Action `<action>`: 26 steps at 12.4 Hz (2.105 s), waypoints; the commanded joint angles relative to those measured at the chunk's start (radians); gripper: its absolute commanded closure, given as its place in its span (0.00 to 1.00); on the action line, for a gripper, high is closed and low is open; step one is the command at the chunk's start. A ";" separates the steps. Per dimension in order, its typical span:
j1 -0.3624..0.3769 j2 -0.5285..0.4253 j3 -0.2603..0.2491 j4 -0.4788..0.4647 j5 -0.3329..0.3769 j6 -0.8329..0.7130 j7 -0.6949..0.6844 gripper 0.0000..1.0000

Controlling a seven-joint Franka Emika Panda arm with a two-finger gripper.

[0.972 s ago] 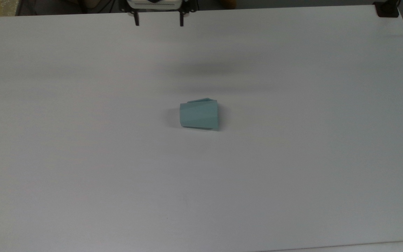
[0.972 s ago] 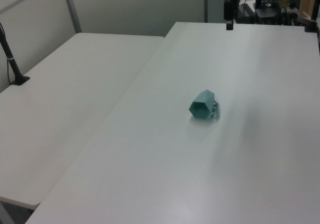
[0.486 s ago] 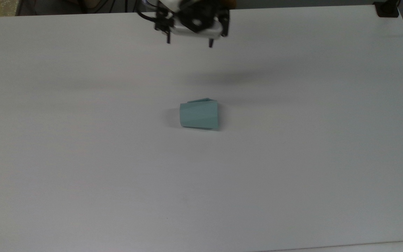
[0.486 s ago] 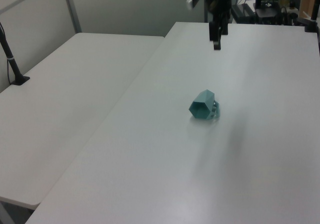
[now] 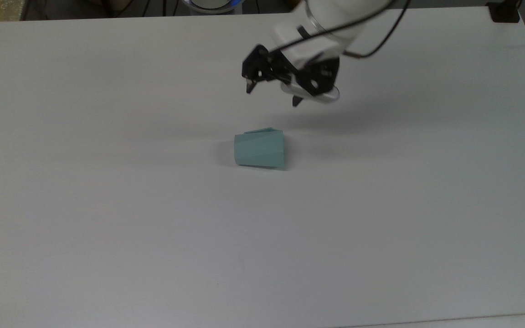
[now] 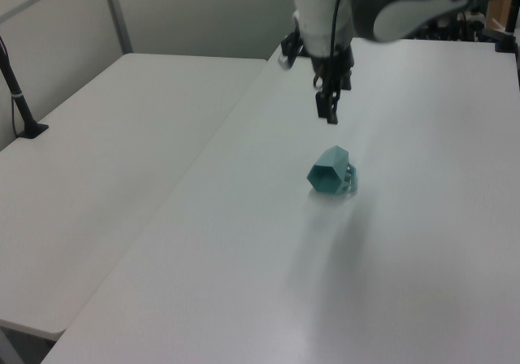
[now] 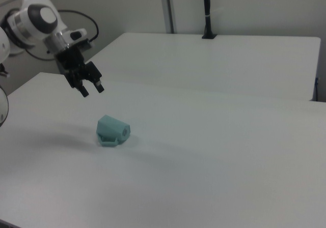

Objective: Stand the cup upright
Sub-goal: 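Move the open gripper down toward the base of the tipped teal cup, then close the gripper on the teal cup's base end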

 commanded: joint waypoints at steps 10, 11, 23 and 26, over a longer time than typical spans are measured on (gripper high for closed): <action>0.256 0.196 -0.102 0.047 -0.286 0.056 0.128 0.00; 0.285 0.211 -0.142 0.044 -0.286 0.048 0.128 0.00; 0.292 0.297 -0.147 -0.005 -0.387 0.021 0.194 0.00; 0.283 0.302 -0.148 -0.028 -0.407 0.022 0.194 0.11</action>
